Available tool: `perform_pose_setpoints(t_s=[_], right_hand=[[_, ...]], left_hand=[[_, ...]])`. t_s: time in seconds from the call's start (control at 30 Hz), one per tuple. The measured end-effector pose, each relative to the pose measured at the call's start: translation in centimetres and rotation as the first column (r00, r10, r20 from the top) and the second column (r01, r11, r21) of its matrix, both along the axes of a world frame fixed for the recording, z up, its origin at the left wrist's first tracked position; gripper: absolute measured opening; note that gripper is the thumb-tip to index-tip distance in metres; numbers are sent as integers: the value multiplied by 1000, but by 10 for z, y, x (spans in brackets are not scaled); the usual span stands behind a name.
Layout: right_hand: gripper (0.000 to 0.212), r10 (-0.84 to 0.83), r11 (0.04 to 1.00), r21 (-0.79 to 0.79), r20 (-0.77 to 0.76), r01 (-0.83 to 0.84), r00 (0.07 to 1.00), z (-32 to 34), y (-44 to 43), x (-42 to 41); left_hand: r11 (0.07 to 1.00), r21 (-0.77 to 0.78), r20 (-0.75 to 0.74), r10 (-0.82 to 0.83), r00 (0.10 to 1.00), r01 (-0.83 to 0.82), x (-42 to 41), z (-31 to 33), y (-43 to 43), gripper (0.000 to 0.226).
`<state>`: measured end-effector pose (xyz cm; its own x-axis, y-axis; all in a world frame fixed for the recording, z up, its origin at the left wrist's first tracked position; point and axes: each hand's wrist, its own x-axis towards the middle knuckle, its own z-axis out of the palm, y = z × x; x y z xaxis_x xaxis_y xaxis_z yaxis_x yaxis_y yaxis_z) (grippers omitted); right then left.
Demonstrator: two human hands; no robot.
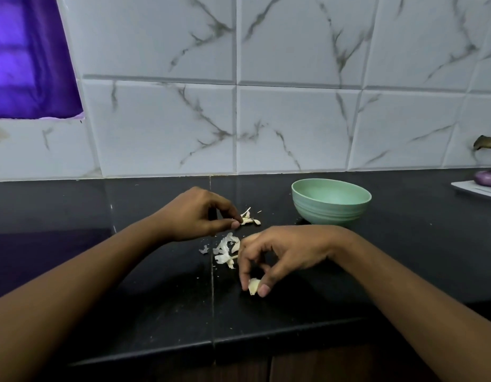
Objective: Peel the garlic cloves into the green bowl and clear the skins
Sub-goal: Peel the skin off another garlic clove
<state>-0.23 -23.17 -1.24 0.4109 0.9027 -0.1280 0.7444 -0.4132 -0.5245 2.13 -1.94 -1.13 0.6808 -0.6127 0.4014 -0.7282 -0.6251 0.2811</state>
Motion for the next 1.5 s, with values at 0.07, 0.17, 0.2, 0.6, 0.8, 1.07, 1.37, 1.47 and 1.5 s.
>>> perform_pose_setpoints(t_s=[0.07,0.17,0.2,0.6,0.8,1.07,1.37,1.47,1.5], right_hand=[[23,-35,999,9,-24,36,999,1,-2,1],[22,-156,971,166,-94,170,983,12,-3,12],[22,-207,935,261,-145,240,967,17,-4,18],[19,-185,395,740,-517,545,836,7,17,52],[17,-179,396,724,-543,565,820,2,15,50],[8,-215,431,651,-598,625,772,7,12,46],[6,-235,432,600,-646,673,727,8,12,44],[3,-242,424,594,-653,684,718,7,13,44],[2,-246,423,592,-653,685,716,7,13,44]], left_hand=[[999,-45,-6,-11,1000,11,0,-1,-1,18],[977,-211,-18,8,1000,-12,1,-2,-3,9],[958,-285,-20,20,1000,-25,2,-3,-5,9],[711,-696,-105,37,994,-101,5,-15,-17,27],[715,-679,-58,174,983,-166,3,-16,-19,31],[767,-609,37,282,959,-202,1,-18,-19,17],[781,-589,63,299,952,-207,0,-21,-20,18],[791,-575,80,307,949,-207,0,-21,-20,17],[792,-574,84,308,948,-207,1,-21,-20,17]])
